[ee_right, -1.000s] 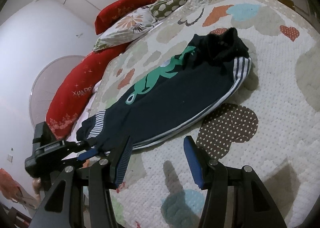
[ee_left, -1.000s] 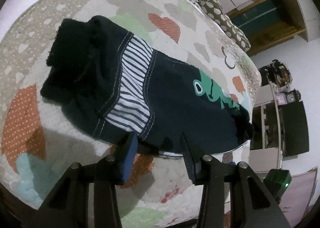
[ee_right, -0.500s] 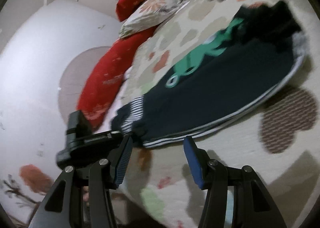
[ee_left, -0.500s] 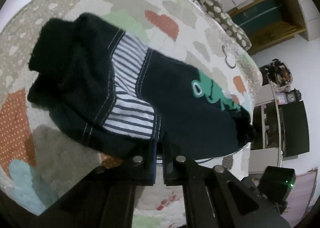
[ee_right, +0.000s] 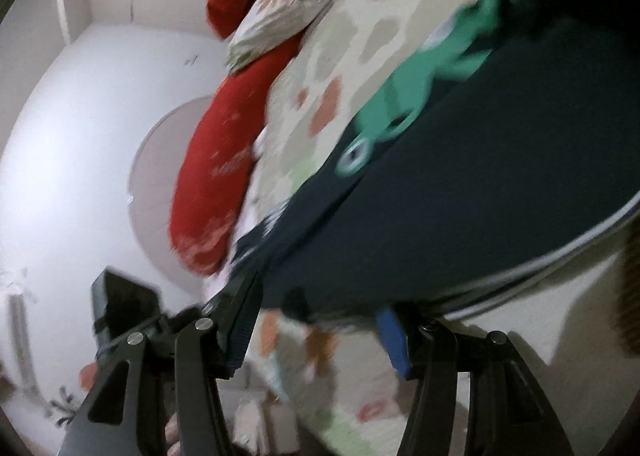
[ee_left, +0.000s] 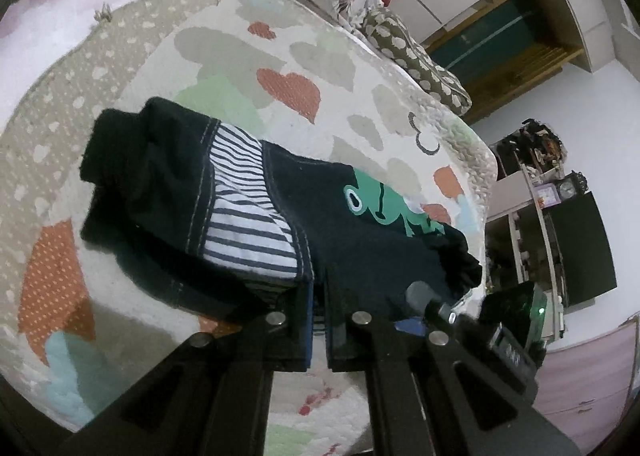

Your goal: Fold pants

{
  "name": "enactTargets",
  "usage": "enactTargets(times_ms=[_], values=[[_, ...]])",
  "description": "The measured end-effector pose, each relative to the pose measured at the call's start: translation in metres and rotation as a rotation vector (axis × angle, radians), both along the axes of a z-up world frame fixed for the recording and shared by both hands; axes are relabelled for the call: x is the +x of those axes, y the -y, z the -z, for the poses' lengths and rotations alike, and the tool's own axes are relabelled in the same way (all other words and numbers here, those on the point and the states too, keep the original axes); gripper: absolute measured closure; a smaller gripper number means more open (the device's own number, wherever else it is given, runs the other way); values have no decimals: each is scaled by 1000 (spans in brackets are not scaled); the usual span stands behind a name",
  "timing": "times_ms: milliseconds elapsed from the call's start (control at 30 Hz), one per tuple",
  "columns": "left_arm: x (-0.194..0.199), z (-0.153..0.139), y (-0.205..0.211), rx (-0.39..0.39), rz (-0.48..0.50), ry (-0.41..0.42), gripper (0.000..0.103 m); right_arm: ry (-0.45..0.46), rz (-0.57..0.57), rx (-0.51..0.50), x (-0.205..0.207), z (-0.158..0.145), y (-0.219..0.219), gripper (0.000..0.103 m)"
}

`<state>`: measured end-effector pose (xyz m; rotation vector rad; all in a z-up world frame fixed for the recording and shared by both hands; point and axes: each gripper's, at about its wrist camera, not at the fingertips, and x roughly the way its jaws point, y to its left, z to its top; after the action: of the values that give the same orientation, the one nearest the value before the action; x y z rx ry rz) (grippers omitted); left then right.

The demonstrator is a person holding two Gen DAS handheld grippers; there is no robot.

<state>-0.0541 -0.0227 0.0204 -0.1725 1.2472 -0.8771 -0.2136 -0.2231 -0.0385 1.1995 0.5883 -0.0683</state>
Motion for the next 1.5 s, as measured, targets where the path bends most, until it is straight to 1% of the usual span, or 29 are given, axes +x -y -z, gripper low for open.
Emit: enactTargets(times_ms=[67, 167, 233, 267, 300, 333, 367, 500, 567, 633, 733, 800, 833, 867, 933, 967, 1000, 1033, 1067, 1100, 1167, 1267, 1300, 1400, 1433, 1500], values=[[4, 1, -1, 2, -6, 1, 99, -69, 75, -70, -11, -3, 16, 44], [11, 6, -3, 3, -19, -6, 99, -152, 171, -149, -30, -6, 43, 44], [13, 8, -3, 5, -23, -9, 99, -168, 240, -176, -44, -9, 65, 44], [15, 9, -2, 7, -25, -8, 99, -175, 263, -188, -48, -11, 73, 45], [16, 9, -1, 9, -27, -9, 99, -181, 273, -201, -51, -13, 79, 61], [17, 10, -1, 12, -29, -8, 99, -188, 273, -213, -51, -15, 86, 74], [19, 9, 0, 15, -30, -4, 99, -192, 268, -220, -52, -18, 91, 90], [36, 3, 12, 30, -34, 23, 99, -172, 245, -301, -43, -46, 100, 94], [50, -2, 25, 52, -35, 62, 99, -167, 229, -334, -26, -61, 104, 94], [64, -5, 36, 69, -39, 83, 99, -164, 222, -345, -10, -68, 111, 94], [92, -5, 56, 97, -48, 103, 99, -181, 215, -352, 25, -74, 126, 94], [115, 0, 67, 108, -60, 86, 99, -192, 211, -338, 43, -70, 139, 93], [124, 3, 71, 106, -65, 73, 98, -197, 213, -313, 52, -66, 148, 93], [138, 8, 75, 101, -75, 49, 97, -203, 223, -288, 57, -61, 156, 92], [155, 13, 76, 97, -97, 25, 96, -219, 246, -230, 69, -49, 172, 88], [163, 15, 74, 90, -116, 19, 95, -238, 253, -217, 77, -43, 181, 79], [173, 16, 72, 80, -129, 11, 92, -247, 257, -217, 80, -41, 185, 68], [180, 15, 68, 64, -136, 1, 86, -251, 267, -224, 83, -41, 189, 63], [184, 14, 64, 45, -144, -7, 82, -252, 281, -241, 87, -42, 194, 56], [188, 11, 59, 25, -156, -10, 76, -251, 288, -251, 88, -44, 198, 49], [191, 3, 47, 2, -174, -1, 71, -242, 308, -275, 89, -51, 205, 40], [187, -8, 30, -15, -173, 1, 64, -246, 342, -318, 79, -63, 209, 36], [181, -13, 21, -12, -168, 15, 59, -250, 344, -327, 74, -66, 208, 35], [162, -21, -6, 16, -178, 60, 45, -264, 317, -361, 46, -69, 199, 35], [156, -22, -14, 27, -180, 69, 43, -280, 308, -378, 35, -69, 194, 35], [141, -17, -33, 67, -179, 77, 34, -316, 291, -421, 8, -66, 180, 35]])
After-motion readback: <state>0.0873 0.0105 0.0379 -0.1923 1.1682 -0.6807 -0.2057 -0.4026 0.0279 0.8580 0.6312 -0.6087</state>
